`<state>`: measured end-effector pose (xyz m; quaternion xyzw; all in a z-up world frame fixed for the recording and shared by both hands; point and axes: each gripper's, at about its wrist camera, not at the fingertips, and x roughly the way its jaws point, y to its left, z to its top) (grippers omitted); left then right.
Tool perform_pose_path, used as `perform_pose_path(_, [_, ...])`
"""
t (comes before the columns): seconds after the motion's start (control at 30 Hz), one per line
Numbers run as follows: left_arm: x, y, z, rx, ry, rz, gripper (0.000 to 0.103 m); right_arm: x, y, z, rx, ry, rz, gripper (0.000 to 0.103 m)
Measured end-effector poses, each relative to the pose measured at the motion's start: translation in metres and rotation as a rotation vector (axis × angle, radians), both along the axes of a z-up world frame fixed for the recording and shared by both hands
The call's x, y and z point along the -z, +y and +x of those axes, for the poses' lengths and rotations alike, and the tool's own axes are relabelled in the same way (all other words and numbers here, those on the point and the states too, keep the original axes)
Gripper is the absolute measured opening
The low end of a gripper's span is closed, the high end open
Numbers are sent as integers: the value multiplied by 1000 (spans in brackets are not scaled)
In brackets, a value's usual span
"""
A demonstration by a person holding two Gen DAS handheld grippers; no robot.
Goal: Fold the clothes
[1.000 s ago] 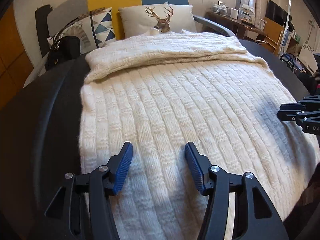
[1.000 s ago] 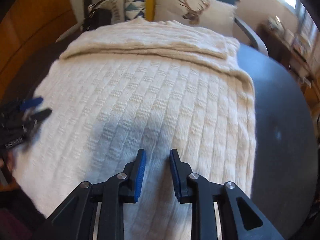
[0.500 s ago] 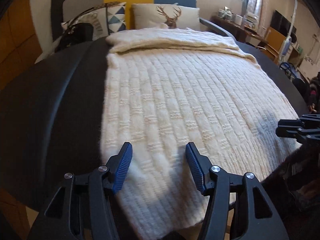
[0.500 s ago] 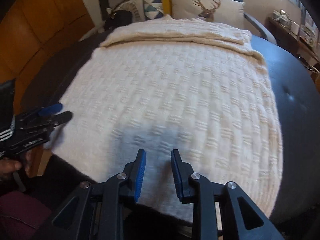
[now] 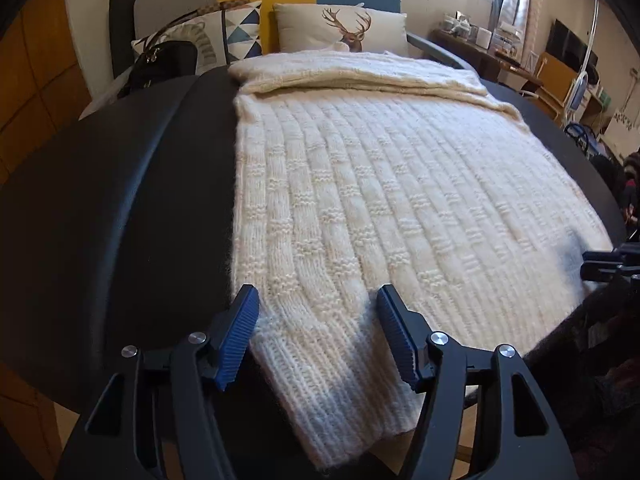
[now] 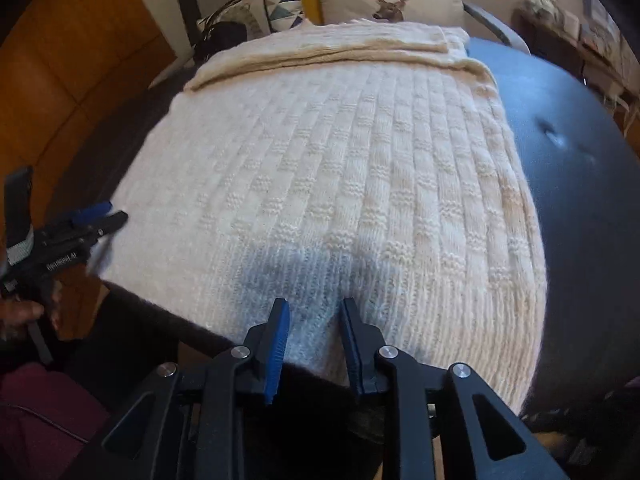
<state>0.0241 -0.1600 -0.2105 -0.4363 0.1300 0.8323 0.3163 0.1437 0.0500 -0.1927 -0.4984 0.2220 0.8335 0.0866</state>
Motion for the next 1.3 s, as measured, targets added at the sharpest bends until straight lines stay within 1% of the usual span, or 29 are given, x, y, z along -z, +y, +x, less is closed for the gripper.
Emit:
perform_pose_path(0.03, [-3, -4, 2, -2, -9, 21, 65, -5, 9, 9, 33, 21, -4, 24])
perform_pose_path(0.1, [-9, -14, 1, -37, -14, 42, 65, -13, 26, 27, 101, 62, -12, 25])
perform_pose_path(0.17, [-7, -32, -5, -85, -74, 107, 65, -18, 54, 53, 210, 89, -44, 27])
perform_pose_path(0.23, [-1, -44, -13, -136, -124, 132, 65, -18, 74, 68, 297, 95, -62, 27])
perform_pose_path(0.3, [3, -51, -19, -169, -153, 146, 65, -17, 83, 77, 338, 61, -50, 27])
perform_pose_path(0.37, [2, -47, -16, -162, -133, 117, 65, 0, 85, 75, 362, 6, -57, 27])
perform_pose_path(0.4, [1, -45, -13, -156, -119, 103, 65, 8, 83, 72, 373, -21, -59, 29])
perform_pose_path(0.47, [-1, -45, -11, -138, -127, 116, 65, 8, 80, 68, 372, 15, -49, 32])
perform_pose_path(0.6, [0, -50, -7, -110, -148, 104, 66, 8, 88, 73, 342, 49, -141, 32])
perform_pose_path(0.7, [-1, -57, -6, -93, -178, 126, 66, 19, 96, 92, 329, 105, -288, 32])
perform_pose_path(0.77, [-1, -60, -6, -89, -194, 140, 67, 27, 99, 101, 329, 155, -344, 32])
perform_pose_path(0.83, [-1, -61, -6, -86, -206, 151, 69, 31, 101, 105, 341, 201, -390, 36])
perform_pose_path(0.87, [-1, -60, -6, -83, -208, 151, 71, 31, 101, 104, 339, 216, -397, 38])
perform_pose_path(0.93, [-2, -55, -4, -68, -207, 146, 71, 28, 100, 98, 316, 231, -382, 38])
perform_pose_path(1.0, [-2, -49, -2, -35, -228, 164, 71, 26, 96, 92, 283, 248, -396, 38])
perform_pose_path(1.03, [-2, -49, -1, -22, -241, 175, 71, 26, 94, 86, 271, 235, -380, 38])
perform_pose_path(1.1, [-2, -49, 2, -8, -239, 169, 72, 25, 89, 74, 247, 209, -348, 30])
perform_pose_path(1.13, [-2, -50, 4, -3, -232, 162, 72, 24, 87, 68, 235, 196, -332, 28])
perform_pose_path(1.2, [-2, -52, 5, 4, -223, 157, 72, 23, 82, 57, 211, 170, -300, 28])
perform_pose_path(1.3, [-1, -56, 5, 7, -214, 174, 71, 20, 76, 48, 165, 130, -255, 29])
